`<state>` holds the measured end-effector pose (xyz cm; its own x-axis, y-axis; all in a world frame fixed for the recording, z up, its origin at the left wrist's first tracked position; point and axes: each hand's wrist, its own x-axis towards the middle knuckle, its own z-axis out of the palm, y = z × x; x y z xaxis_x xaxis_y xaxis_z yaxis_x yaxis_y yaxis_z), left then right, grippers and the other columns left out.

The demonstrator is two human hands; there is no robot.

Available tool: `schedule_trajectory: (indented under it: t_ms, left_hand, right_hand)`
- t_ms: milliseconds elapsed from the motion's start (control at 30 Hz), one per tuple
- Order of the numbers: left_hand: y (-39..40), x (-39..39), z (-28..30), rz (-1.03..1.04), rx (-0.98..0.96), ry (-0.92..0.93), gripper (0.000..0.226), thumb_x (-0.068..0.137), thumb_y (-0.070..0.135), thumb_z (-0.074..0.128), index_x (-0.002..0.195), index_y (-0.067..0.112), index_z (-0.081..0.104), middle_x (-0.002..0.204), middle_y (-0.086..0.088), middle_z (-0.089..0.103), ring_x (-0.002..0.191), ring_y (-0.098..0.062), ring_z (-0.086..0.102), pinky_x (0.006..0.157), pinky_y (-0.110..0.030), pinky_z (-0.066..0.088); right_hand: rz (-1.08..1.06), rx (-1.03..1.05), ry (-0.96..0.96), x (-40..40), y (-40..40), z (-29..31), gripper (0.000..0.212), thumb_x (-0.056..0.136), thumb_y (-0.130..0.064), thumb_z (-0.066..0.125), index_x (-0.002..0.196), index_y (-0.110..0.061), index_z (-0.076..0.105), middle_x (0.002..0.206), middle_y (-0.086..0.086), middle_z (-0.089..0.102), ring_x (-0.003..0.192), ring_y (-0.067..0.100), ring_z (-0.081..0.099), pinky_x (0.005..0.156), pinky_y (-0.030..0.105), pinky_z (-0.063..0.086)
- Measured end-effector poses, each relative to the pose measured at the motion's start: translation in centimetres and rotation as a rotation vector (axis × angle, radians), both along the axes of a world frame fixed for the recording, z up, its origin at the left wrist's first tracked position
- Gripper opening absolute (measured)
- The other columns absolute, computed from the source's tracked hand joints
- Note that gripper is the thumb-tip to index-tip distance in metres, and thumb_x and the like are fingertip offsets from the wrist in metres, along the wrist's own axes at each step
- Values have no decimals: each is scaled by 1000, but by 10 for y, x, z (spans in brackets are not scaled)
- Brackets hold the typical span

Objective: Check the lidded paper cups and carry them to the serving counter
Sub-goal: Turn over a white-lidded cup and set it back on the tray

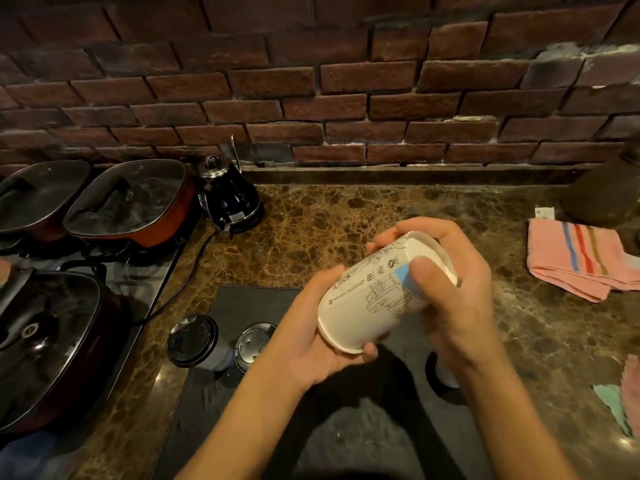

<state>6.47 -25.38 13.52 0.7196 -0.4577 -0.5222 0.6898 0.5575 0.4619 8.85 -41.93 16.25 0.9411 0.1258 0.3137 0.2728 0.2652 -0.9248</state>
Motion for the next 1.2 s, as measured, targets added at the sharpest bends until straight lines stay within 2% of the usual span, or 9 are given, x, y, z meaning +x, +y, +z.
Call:
schedule_trajectory:
  t_ms: [133, 267, 400, 567, 667, 767, 933, 1067, 1200]
  left_hand:
    - [-3, -3, -5, -34, -136, -5, 51, 89, 57, 62, 128, 23, 63, 113, -12, 64, 91, -29, 61, 60, -32, 51]
    - [-13, -3, -2, 198, -36, -138, 52, 90, 59, 58, 125, 21, 67, 118, -17, 70, 96, -32, 66, 66, -37, 55]
    - [-13, -6, -19, 369, 264, -264, 60, 88, 51, 64, 137, 20, 47, 131, -20, 65, 94, -30, 70, 64, -40, 57]
    - [1, -2, -12, 19, -92, -35, 61, 87, 52, 66, 135, 16, 57, 117, -14, 61, 91, -26, 58, 59, -29, 49]
    - [0, 0, -5, -35, -139, -15, 50, 90, 55, 62, 126, 20, 65, 114, -12, 63, 90, -26, 60, 59, -29, 50]
    - [-4, -1, 2, 96, -21, -130, 57, 86, 57, 64, 127, 17, 67, 115, -17, 69, 92, -30, 66, 62, -34, 57]
    - [-7, -5, -14, 383, 395, -390, 43, 85, 47, 66, 121, 27, 52, 123, -17, 67, 97, -33, 72, 61, -39, 58]
    - [6, -8, -18, 234, 85, -152, 53, 88, 49, 65, 131, 19, 57, 116, -18, 64, 86, -29, 66, 52, -31, 52]
    - [12, -9, -12, 38, -37, -65, 57, 81, 56, 70, 124, 18, 69, 110, -17, 65, 85, -30, 62, 52, -30, 52]
  right_hand:
    - [206, -14, -50, 7, -10, 12, 45, 74, -42, 79, 109, -17, 68, 103, 9, 74, 102, 38, 70, 84, 53, 58]
    - [-61, 100, 11, 10, 11, 3, 23, 79, -34, 70, 98, -22, 70, 95, 10, 73, 94, 39, 70, 84, 60, 57]
    - [-298, 75, 199, 5, 23, -8, 31, 78, -43, 66, 98, -20, 71, 104, 18, 72, 95, 35, 72, 81, 59, 59]
    - [110, -59, -8, 14, -1, 5, 35, 80, -31, 67, 110, -13, 72, 118, 7, 72, 108, 32, 72, 89, 52, 59]
    - [212, 25, -70, 18, -5, 7, 28, 80, -23, 65, 105, -12, 72, 103, 11, 73, 100, 38, 71, 83, 50, 58]
    - [58, 145, -15, 16, 5, 1, 21, 82, -26, 64, 99, -16, 71, 95, 7, 73, 93, 32, 72, 80, 46, 59]
    - [-250, 235, 176, 10, 27, -15, 16, 84, -38, 66, 94, -27, 73, 98, 14, 72, 91, 37, 69, 84, 59, 55]
    - [3, -112, 64, 15, 12, -9, 31, 82, -40, 65, 105, -23, 74, 106, 10, 74, 100, 32, 71, 84, 55, 57]
    - [243, -120, -83, 17, 1, 1, 28, 81, -29, 65, 103, -15, 72, 107, 11, 74, 104, 38, 69, 86, 57, 55]
